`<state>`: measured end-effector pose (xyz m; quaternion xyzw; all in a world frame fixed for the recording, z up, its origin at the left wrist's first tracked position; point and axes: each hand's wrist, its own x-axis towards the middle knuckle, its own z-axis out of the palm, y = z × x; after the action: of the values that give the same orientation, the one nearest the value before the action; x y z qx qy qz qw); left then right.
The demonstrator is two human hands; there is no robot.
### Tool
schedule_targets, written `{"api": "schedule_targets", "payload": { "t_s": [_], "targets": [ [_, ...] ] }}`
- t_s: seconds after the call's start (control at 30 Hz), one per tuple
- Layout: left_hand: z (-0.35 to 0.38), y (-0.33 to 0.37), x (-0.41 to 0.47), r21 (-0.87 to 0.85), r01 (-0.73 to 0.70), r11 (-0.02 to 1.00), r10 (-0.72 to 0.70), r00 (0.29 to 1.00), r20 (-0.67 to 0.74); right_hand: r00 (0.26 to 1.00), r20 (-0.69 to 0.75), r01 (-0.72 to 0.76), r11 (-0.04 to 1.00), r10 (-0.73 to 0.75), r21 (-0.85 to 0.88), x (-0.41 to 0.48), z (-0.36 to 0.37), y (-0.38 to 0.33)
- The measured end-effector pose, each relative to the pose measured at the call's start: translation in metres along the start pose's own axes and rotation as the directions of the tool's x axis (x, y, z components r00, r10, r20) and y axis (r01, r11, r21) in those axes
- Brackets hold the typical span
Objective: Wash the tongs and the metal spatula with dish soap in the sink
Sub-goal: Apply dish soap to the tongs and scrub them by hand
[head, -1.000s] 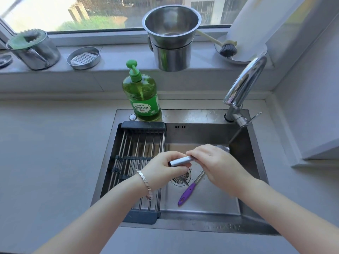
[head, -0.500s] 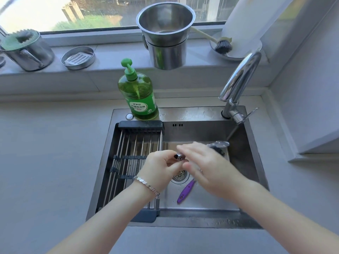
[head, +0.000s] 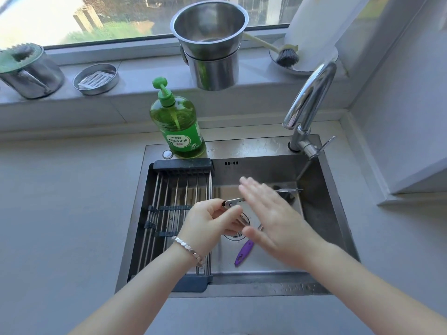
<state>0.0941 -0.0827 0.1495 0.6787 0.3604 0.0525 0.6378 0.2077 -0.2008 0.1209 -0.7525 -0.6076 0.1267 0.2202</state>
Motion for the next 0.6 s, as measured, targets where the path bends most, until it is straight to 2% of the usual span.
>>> {"api": "schedule_targets", "payload": {
  "t_s": [0.03,0.1,0.2,0.33,0.4,0.47,0.53,0.57,0.6],
  "targets": [
    [0.000,0.002,0.000,-0.066,0.051,0.996,-0.050,0.999,0.018,0.998,0.005,-0.057,0.998,0.057,0.009,-0.002,-0.001,0.006],
    [-0.001,0.004,0.000,-0.161,0.124,0.979,-0.118,0.992,0.045,0.998,0.027,-0.048,0.999,0.048,-0.013,-0.005,0.000,0.002],
    [0.000,0.004,-0.002,-0.211,0.179,0.961,-0.168,0.983,0.070,0.997,0.080,0.024,0.998,-0.019,-0.060,-0.008,0.007,-0.012],
    [-0.001,0.004,-0.002,-0.280,0.230,0.932,-0.212,0.973,0.092,0.993,0.069,-0.087,0.994,0.091,-0.067,-0.008,-0.002,0.002],
    [0.000,0.002,-0.002,-0.284,0.234,0.930,-0.214,0.972,0.099,0.994,0.095,-0.042,0.995,0.050,-0.087,-0.009,-0.002,-0.004],
    [0.001,0.000,-0.003,-0.267,0.214,0.940,-0.193,0.976,0.103,0.991,0.132,0.033,0.992,-0.017,-0.120,-0.010,0.002,-0.009],
    [0.000,-0.003,-0.003,-0.221,0.172,0.960,-0.157,0.984,0.083,0.993,0.118,0.011,0.991,0.005,-0.133,-0.007,-0.002,-0.002],
    [-0.002,-0.005,-0.003,-0.135,0.111,0.985,-0.104,0.993,0.060,0.994,0.089,-0.052,0.992,0.063,-0.119,-0.006,-0.005,0.006],
    [-0.004,-0.007,-0.004,0.027,-0.004,1.000,0.003,0.999,0.038,0.986,0.096,-0.125,0.987,0.134,-0.100,-0.007,-0.010,0.012]
  ]
}}
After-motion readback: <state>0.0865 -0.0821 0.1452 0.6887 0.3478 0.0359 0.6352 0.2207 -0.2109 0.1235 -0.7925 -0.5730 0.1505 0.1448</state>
